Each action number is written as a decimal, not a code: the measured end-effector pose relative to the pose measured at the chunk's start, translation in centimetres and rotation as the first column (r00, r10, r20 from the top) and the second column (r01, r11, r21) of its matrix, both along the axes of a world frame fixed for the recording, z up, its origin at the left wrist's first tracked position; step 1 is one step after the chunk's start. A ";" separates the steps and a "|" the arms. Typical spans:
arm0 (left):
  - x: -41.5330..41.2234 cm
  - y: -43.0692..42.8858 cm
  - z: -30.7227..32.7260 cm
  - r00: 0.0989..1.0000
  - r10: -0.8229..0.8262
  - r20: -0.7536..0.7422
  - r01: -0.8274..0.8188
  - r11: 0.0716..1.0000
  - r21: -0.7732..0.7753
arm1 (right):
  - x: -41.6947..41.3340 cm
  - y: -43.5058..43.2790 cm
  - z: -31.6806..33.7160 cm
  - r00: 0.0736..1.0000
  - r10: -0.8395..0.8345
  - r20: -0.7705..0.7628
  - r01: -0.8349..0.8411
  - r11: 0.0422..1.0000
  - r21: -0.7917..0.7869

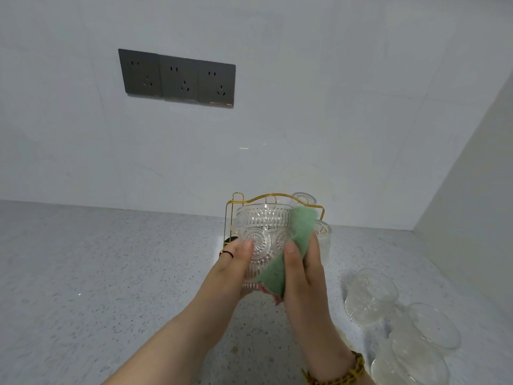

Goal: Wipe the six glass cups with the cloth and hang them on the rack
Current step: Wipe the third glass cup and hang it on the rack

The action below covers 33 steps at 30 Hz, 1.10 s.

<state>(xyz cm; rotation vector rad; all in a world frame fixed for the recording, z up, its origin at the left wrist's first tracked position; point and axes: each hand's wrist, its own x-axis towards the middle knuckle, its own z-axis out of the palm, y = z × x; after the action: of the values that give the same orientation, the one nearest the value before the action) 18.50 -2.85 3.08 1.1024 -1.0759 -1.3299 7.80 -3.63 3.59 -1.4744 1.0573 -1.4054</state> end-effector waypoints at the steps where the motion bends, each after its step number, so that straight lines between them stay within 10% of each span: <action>1: -0.1 0.0 0.0 0.998 -0.045 -0.040 0.045 0.999 0.005 | 0.3 0.0 -0.1 0.997 -0.018 -0.075 0.014 0.999 -0.046; 4: 0.1 0.3 0.4 0.977 -0.183 -0.110 0.178 0.983 -0.052 | 0.9 0.5 0.0 0.979 -0.067 -0.195 0.032 0.984 -0.176; 8: 0.6 0.4 -0.3 0.932 -0.293 -0.214 0.271 0.954 -0.124 | 0.2 0.8 -0.2 0.993 0.093 0.076 -0.091 0.996 -0.018; 15: 0.9 0.2 -0.7 0.990 -0.144 0.004 0.144 0.989 -0.025 | -0.9 0.6 0.0 0.961 0.050 0.273 -0.114 0.968 0.225; 21: 2.6 0.7 1.0 0.768 -0.006 0.640 0.094 0.990 -0.104 | -2.9 0.2 2.9 0.991 0.133 -0.013 -0.131 0.986 0.103; 29: 4.1 0.3 1.6 0.691 -0.041 0.722 0.228 0.960 -0.164 | -3.1 0.7 3.7 0.925 0.229 -0.304 -0.226 0.973 0.046; 33: 4.2 0.3 2.2 0.708 -0.064 0.703 0.266 0.947 -0.182 | -3.6 0.7 4.6 0.664 0.464 -0.587 -0.508 0.856 0.102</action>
<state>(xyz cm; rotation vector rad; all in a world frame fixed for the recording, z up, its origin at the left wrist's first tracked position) 22.72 -2.55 5.28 1.3510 -1.8959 -0.8474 4.17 -2.91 8.19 -2.1384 0.8594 -0.5934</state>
